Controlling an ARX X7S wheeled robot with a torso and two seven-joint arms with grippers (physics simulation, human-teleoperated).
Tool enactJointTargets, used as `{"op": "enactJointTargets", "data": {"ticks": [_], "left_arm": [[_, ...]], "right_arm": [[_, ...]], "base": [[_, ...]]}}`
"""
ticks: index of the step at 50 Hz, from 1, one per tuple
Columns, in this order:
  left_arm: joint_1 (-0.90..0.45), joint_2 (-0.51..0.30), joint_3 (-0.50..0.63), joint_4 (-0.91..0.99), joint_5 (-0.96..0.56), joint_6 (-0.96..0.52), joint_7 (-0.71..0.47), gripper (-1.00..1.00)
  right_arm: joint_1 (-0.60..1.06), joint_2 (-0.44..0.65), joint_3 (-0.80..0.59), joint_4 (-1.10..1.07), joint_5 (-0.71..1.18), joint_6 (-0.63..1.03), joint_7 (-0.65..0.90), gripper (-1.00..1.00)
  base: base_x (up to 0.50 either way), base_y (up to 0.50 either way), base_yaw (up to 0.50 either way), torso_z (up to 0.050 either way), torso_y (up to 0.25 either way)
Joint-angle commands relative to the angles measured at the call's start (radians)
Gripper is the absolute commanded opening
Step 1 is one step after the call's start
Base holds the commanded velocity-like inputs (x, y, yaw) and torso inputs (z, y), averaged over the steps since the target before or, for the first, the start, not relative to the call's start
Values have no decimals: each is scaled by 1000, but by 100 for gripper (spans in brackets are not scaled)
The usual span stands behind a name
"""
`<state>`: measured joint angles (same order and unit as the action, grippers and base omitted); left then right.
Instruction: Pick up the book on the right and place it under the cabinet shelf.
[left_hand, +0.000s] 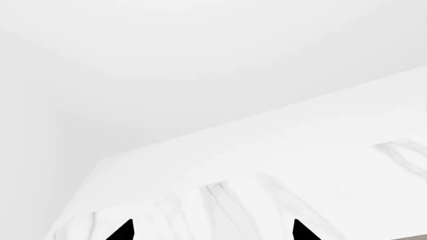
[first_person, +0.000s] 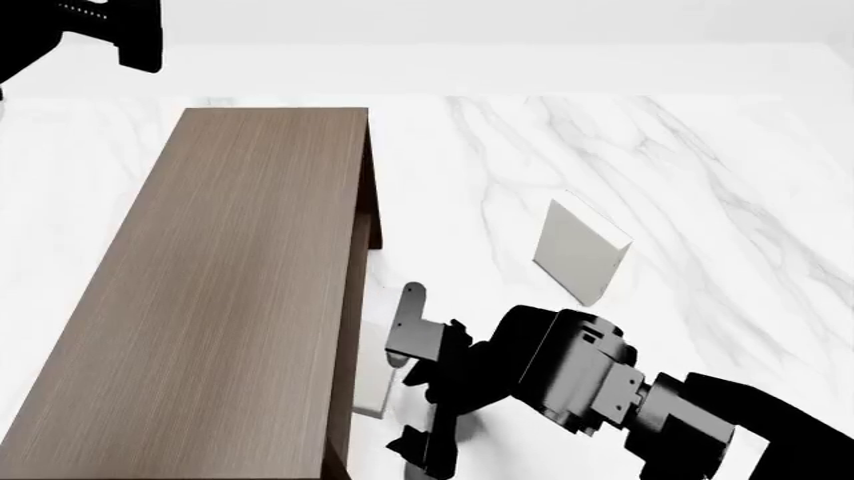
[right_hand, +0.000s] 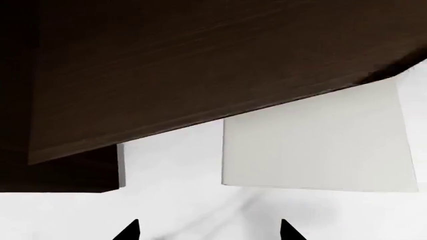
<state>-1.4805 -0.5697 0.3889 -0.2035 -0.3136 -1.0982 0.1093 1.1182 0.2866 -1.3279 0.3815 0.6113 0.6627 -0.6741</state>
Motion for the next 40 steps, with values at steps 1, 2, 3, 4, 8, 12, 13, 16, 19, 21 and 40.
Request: {"op": "enactJointTargets", "data": {"ticks": [1,2,3,4,8,12,13,16,19,21,40], "left_arm": [[-4,4,4,-5,1,3,0,100],[-4,4,5,-5,1,3,0,100],[-4,5,5,-4,1,3,-1,100],[-4,5,5,-4,1,3,-1,100],[-3,4,6,-2,1,3,-1,100],[-2,2,6,1,0,2,-1,100],[-2,1,6,2,0,1,-1,100],[-1,-2,6,3,0,1,-1,100],[1,-4,6,4,0,1,-1,100],[2,-5,6,5,0,1,-1,100],[14,-10,10,-9,5,17,-5,100]], "right_arm": [[2,75,23,-108,26,39,45,100],[2,74,23,-101,24,36,46,100],[2,72,23,-94,21,32,47,100],[2,70,23,-86,17,28,49,100],[-1,55,21,-48,1,7,51,100],[-5,28,18,10,-16,-20,50,100],[-6,19,18,26,-19,-26,50,100],[-7,-6,17,77,-30,-46,44,100],[-7,-26,15,118,-38,-63,36,100],[-6,-44,13,159,-44,-78,26,100],[-21,-168,-24,459,-137,-275,-20,100]], "base": [[0,0,0,0,0],[0,0,0,0,0],[0,0,0,0,0],[0,0,0,0,0],[0,0,0,0,0],[0,0,0,0,0],[0,0,0,0,0],[0,0,0,0,0],[0,0,0,0,0],[0,0,0,0,0],[0,0,0,0,0]]}}
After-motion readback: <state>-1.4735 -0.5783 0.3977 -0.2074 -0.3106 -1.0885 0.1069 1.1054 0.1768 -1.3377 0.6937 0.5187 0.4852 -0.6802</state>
